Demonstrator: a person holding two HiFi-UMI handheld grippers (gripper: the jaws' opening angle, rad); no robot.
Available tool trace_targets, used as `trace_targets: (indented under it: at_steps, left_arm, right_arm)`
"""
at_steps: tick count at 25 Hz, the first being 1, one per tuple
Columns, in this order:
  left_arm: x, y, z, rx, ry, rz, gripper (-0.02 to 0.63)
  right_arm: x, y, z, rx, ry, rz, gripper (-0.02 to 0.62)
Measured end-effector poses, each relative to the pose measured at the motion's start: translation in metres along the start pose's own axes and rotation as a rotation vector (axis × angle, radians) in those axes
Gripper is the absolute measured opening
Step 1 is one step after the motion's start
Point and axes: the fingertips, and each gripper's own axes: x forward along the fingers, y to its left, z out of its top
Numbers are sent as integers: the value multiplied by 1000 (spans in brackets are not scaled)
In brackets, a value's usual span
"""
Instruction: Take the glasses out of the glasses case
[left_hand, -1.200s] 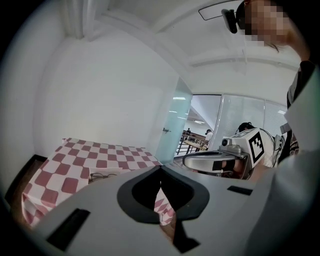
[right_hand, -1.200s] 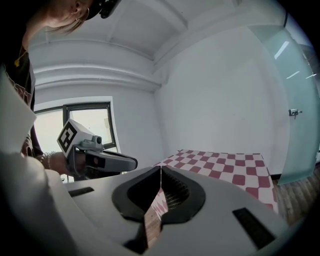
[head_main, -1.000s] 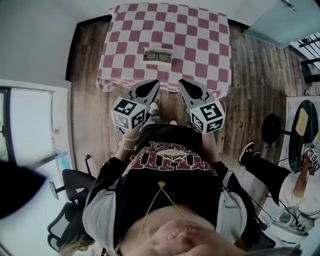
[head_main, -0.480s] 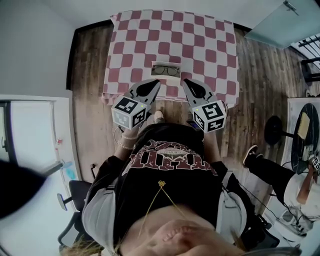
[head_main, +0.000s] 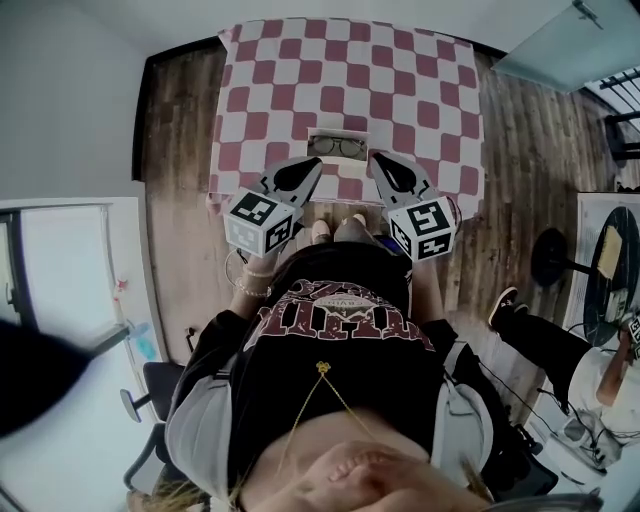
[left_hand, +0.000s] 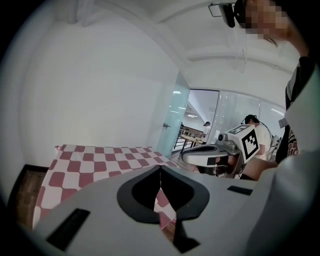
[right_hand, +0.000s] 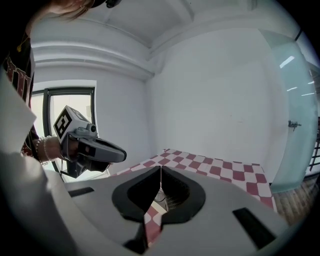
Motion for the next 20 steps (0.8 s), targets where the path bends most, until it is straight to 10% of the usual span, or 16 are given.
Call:
trace_targets:
  at_steps: [20]
  left_arm:
    - [34, 3, 14, -35, 35, 131, 8]
  right_arm:
    - [8, -33, 6, -14, 0, 181, 20]
